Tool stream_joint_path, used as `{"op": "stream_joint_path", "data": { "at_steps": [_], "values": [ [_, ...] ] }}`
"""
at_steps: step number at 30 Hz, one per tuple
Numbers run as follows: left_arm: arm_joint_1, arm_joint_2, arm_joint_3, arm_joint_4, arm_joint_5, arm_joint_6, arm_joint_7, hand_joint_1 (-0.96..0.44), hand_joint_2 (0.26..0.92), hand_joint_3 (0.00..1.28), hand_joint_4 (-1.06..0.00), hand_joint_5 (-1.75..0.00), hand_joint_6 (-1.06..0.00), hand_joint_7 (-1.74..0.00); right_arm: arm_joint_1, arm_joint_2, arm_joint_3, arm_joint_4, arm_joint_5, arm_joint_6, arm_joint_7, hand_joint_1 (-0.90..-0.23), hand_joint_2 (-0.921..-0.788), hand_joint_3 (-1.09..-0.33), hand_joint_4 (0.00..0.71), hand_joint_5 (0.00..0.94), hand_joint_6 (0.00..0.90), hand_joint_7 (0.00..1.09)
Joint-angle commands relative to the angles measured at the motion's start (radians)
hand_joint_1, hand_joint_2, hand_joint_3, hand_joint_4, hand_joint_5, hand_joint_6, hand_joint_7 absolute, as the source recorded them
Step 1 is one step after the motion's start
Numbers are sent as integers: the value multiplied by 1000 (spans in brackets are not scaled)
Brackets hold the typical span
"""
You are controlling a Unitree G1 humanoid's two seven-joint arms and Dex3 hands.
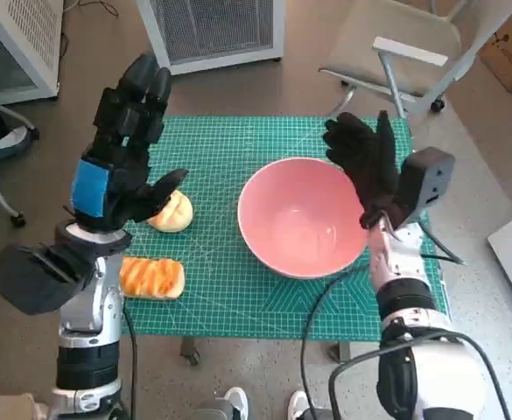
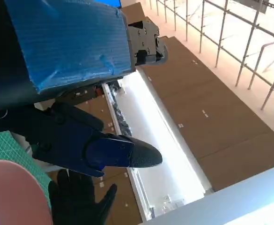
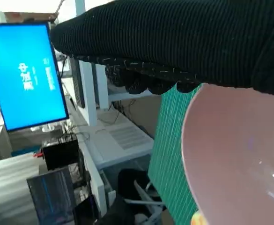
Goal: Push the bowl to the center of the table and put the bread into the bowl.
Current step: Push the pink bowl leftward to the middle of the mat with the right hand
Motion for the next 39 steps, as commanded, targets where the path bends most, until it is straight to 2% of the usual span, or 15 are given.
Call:
{"op": "stream_joint_path", "data": {
  "at_steps": [1,7,11,20,34,39],
  "values": [
    [12,10,6,-28,0,14,8,-538,921,227,-68,-1,1,-372,2,17,5,7,-7,15,-8,-563,-921,-787,302,12,378,99],
    [13,10,6,-32,0,18,8,-538,921,228,-67,-1,1,-371,2,17,6,7,-7,15,-8,-563,-921,-787,303,10,377,98],
    [27,12,11,-66,0,40,20,-523,921,232,-65,0,1,-371,-17,41,17,8,-14,19,-3,-547,-921,-787,290,3,366,92],
    [36,9,11,-85,3,53,31,-516,921,237,-63,0,1,-376,-24,44,24,10,-22,20,1,-555,-921,-787,281,0,360,90],
    [43,8,11,-102,1,69,40,-510,921,240,-64,0,1,-393,-38,12,21,2,-17,12,37,-584,-921,-773,279,0,363,94],
    [41,5,9,-104,2,73,44,-504,921,243,-63,0,1,-403,-52,-18,14,-25,-4,-31,80,-568,-921,-772,281,1,367,97]
  ]
}}
